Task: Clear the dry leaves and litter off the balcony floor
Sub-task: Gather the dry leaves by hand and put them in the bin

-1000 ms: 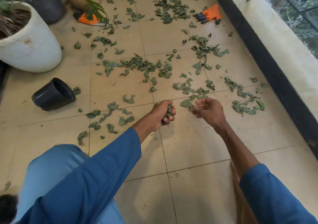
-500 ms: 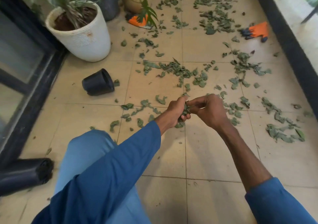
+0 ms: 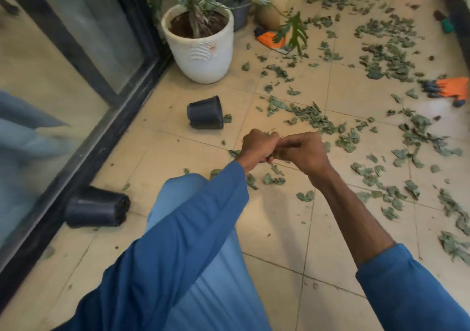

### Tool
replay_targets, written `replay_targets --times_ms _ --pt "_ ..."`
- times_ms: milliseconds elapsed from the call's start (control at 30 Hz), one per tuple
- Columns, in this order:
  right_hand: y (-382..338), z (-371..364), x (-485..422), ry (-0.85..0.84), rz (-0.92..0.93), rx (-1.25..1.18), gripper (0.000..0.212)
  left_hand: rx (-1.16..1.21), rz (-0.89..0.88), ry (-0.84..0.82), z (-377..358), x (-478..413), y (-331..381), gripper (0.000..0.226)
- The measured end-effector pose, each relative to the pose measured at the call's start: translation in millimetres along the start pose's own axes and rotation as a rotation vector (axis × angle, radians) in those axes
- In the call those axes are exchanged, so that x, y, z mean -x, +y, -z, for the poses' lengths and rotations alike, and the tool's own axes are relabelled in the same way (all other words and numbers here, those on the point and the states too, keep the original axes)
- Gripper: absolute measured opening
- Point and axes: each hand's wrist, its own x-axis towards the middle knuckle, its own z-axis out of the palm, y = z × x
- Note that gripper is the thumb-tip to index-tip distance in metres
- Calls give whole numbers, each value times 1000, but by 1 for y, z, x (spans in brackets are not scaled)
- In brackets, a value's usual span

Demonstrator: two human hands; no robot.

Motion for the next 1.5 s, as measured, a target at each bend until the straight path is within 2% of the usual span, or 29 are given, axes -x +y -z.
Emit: replay_targets --times_ms 67,167,267,333,467,567,633,767,867,1033,1133,1267,1367,1500 --pt "-7 -8 1 -32 -41 -114 22 -99 -82 51 14 2 2 30" --pt "-13 -15 2 17 -92 -262 10 -210 -127 73 21 2 5 31" --pt "0 -16 -4 52 -123 -288 16 -289 -158 119 23 5 3 30" --pt "21 -11 -7 93 -103 -171 22 -314 -150 128 27 4 -2 33" --pt "105 8 -2 37 -154 331 19 -292 -101 136 44 5 -8 39" --pt "170 7 6 -80 -229 640 44 -296 -103 132 57 9 -9 39" --pt "192 -7 12 -93 -230 679 47 -310 -76 141 64 8 -14 37" --pt "187 -32 19 36 -105 728 20 -296 -28 168 72 8 -18 32" --pt "186 -35 15 17 -106 670 21 -280 -31 172 75 10 -16 37" --pt "164 -40 1 45 -96 387 15 -277 -24 154 77 9 -16 37" --pt "146 -50 -19 38 -92 291 23 -272 -9 172 81 9 -19 34" --pt "142 -68 -35 -116 27 544 43 -264 13 194 90 13 -21 28" --pt "148 -77 -29 -206 67 680 25 -262 17 203 97 17 -22 22" --pt "157 -86 -19 -237 145 750 9 -276 34 222 102 21 -28 23"
